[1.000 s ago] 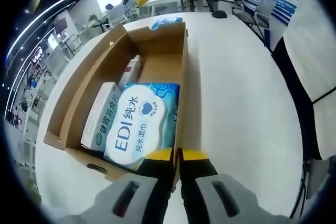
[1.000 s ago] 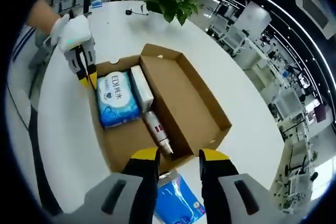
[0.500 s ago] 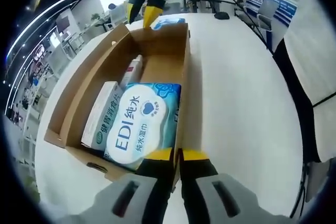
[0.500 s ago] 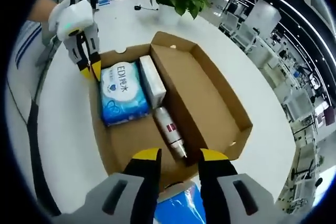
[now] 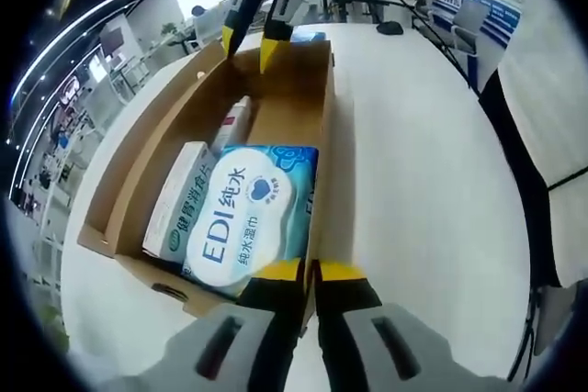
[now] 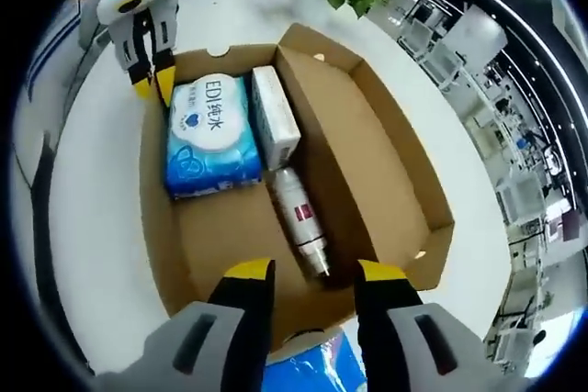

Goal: Operate the shoe box by opening the lid, removing the specified soft item, and placing it in the target area until the item is outside and the box remains undamaged.

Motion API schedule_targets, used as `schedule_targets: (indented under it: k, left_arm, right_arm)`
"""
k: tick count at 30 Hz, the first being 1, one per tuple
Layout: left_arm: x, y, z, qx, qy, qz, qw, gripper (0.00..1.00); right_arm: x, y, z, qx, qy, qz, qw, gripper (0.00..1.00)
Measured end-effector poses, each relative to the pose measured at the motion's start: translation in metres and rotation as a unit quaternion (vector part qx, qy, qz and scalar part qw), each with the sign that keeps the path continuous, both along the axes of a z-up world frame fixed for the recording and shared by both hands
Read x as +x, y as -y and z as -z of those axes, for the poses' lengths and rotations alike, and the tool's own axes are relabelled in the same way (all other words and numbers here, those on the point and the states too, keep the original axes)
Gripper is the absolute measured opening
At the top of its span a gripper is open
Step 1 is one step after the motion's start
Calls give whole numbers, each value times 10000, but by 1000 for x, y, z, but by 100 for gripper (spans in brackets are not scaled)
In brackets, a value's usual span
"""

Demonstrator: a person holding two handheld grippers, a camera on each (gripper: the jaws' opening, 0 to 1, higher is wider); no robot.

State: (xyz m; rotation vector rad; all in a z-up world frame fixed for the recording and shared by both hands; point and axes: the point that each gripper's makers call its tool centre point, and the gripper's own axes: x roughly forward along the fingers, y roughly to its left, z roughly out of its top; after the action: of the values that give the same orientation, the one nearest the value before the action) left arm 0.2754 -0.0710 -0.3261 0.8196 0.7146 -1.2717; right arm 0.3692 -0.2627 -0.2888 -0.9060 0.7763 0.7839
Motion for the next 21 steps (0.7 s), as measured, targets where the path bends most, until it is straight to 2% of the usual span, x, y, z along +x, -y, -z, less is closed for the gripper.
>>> schedule_targets:
  k: [3,7,14,21]
  left_arm:
    - [0,0,0,-4,13,-5,10000,4]
    - [0,0,0,-2,19,-7,10000,4]
    - [0,0,0,-15,36,-13,10000,4]
    - [0,0,0,-14,24,-26,10000,4]
  right_arm:
    - [1,-1,5,40,-85,97,9999,34]
    - [6,0,12,-95,-114,41,9999,34]
    - [5,-1,17,-81,-236,59,9997,33]
    - [10,-8,23,-233,-255,-167,9993,33]
